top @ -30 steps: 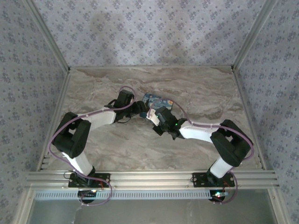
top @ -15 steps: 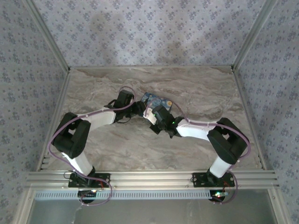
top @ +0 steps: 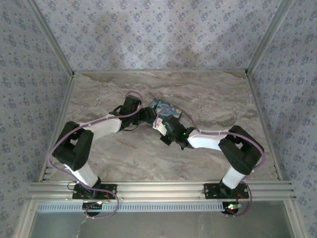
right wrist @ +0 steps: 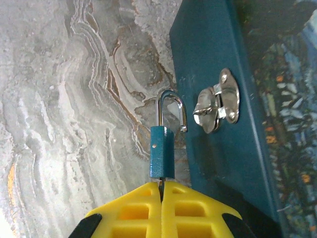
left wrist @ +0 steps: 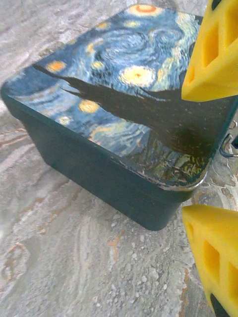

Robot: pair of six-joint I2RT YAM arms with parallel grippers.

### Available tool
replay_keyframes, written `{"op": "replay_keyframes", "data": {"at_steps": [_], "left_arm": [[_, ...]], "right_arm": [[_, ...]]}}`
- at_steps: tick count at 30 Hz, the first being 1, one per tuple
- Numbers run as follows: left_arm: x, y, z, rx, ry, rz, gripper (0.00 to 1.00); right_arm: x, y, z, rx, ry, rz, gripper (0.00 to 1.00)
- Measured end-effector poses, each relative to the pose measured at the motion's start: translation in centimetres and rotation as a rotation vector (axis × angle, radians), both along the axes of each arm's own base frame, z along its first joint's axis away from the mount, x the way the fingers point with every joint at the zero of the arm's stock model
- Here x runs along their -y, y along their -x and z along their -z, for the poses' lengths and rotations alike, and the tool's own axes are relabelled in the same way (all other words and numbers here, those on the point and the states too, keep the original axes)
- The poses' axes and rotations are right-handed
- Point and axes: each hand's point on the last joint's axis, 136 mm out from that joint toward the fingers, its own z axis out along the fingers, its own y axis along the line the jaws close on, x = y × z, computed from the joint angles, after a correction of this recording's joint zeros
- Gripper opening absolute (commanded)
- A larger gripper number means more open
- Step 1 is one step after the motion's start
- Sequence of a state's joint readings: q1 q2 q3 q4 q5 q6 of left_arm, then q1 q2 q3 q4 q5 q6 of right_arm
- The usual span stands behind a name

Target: Unlock a padlock with a key

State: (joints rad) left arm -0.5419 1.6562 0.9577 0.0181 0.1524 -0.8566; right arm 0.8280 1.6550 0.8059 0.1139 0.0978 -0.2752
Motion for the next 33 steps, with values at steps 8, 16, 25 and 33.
{"op": "replay_keyframes", "data": {"at_steps": [8, 16, 25, 33], "left_arm": [[-1.4, -0.8, -0.8, 0.018, -0.002, -0.038, 0.57], [-1.7, -0.7, -1.1, 0.019, -0.003, -0.044, 0.57], [-3.2, 0.7, -4.1, 0.086, 0.007, -0.068, 0.58], [-5.4, 3.5, -5.4, 0.124, 0.001, -0.093, 0.58]], "right_arm": [[-0.3, 0.3, 0.0, 0.008, -0.002, -0.012, 0.0], [-3.0, 1.2, -1.6, 0.04, -0.028, -0.077, 0.0], [-3.5, 2.5, -3.4, 0.066, -0.038, -0.097, 0.0], [-0.8, 3.3, -8.6, 0.137, -0.136, -0.021, 0.0]]}}
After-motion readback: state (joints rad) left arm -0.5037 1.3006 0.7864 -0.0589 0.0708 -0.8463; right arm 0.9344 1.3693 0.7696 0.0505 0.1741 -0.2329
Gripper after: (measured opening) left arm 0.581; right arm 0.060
